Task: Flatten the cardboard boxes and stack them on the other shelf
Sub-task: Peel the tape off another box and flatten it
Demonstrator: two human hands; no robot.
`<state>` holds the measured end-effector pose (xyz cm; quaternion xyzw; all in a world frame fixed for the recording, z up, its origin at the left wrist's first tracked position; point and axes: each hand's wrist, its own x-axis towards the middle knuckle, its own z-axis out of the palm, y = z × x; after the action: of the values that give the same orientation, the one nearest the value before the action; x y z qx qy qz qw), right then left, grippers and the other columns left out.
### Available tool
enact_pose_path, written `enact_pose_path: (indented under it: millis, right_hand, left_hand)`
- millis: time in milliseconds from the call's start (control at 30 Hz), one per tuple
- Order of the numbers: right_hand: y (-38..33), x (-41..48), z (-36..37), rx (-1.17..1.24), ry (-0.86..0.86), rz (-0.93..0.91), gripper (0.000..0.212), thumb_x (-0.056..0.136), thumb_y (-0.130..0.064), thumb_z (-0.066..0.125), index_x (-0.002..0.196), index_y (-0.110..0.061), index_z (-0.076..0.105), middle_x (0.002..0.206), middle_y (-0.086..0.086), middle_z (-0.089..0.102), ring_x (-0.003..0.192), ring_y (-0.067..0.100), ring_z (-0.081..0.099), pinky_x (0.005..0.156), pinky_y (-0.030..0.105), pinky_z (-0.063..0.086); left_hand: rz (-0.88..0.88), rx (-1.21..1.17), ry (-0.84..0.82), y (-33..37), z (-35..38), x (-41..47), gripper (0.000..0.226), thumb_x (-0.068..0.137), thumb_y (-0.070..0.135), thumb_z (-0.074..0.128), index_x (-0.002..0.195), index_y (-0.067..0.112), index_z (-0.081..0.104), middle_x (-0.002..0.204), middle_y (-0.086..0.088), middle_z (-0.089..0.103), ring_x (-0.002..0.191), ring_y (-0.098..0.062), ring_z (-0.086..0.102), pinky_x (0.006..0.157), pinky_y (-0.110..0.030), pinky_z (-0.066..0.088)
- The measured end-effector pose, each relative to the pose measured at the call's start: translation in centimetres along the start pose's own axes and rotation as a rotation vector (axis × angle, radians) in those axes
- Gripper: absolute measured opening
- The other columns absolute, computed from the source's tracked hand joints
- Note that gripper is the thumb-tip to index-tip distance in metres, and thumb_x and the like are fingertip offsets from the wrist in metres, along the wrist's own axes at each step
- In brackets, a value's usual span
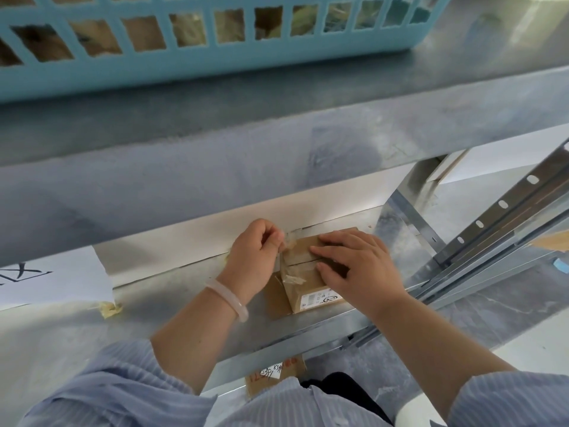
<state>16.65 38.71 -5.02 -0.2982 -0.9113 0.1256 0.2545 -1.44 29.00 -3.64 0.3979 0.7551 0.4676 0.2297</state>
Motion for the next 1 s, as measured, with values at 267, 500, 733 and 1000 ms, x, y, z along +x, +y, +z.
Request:
enact_pose_path:
  millis: [267,500,733,1000]
  right_hand:
    - [0.1,0.1,0.1,-0.003,0.002,-0.012,0.03,0.082,-0.052,0.054,0.104,-0.042,0.072,0.116,-0.023,0.063,0.113,0.002,0.051,0.102,0.026,0.03]
    - [0.1,0.0,0.2,-0.018,0.009,-0.018,0.031,0.082,-0.052,0.053,0.104,-0.04,0.073,0.116,-0.022,0.064,0.112,0.003,0.052,0.101,0.026,0.03]
    - [-0.1,0.0,0.3,-0.02,0.014,-0.009,0.032,0.082,-0.051,0.053,0.103,-0.039,0.073,0.115,-0.021,0.064,0.113,0.003,0.051,0.101,0.025,0.028]
    - [-0.2,-0.1,0.6,-0.034,0.04,0.015,0.03,0.082,-0.049,0.055,0.102,-0.038,0.074,0.114,-0.019,0.066,0.113,0.006,0.053,0.101,0.028,0.033]
  left_hand:
    - [0.045,0.227,0.018,0.5,-0.3,0.7,0.005,0.084,0.022,0.07,0.083,0.024,0.066,0.078,0.008,0.065,0.072,-0.007,0.059,0.069,-0.024,0.049]
    - [0.297,0.411,-0.115,-0.1,-1.9,0.0,0.016,0.087,0.027,0.067,0.101,0.022,0.074,0.091,0.007,0.063,0.082,-0.006,0.053,0.075,-0.017,0.04]
    - [0.481,0.54,-0.085,0.4,-1.7,0.1,0.01,0.086,0.015,0.068,0.092,0.012,0.075,0.092,-0.001,0.065,0.086,-0.019,0.058,0.075,-0.028,0.046]
    - [0.532,0.566,-0.113,0.5,-1.3,-1.0,0.01,0.088,0.003,0.056,0.082,0.011,0.059,0.08,0.002,0.057,0.072,-0.021,0.053,0.064,-0.037,0.046]
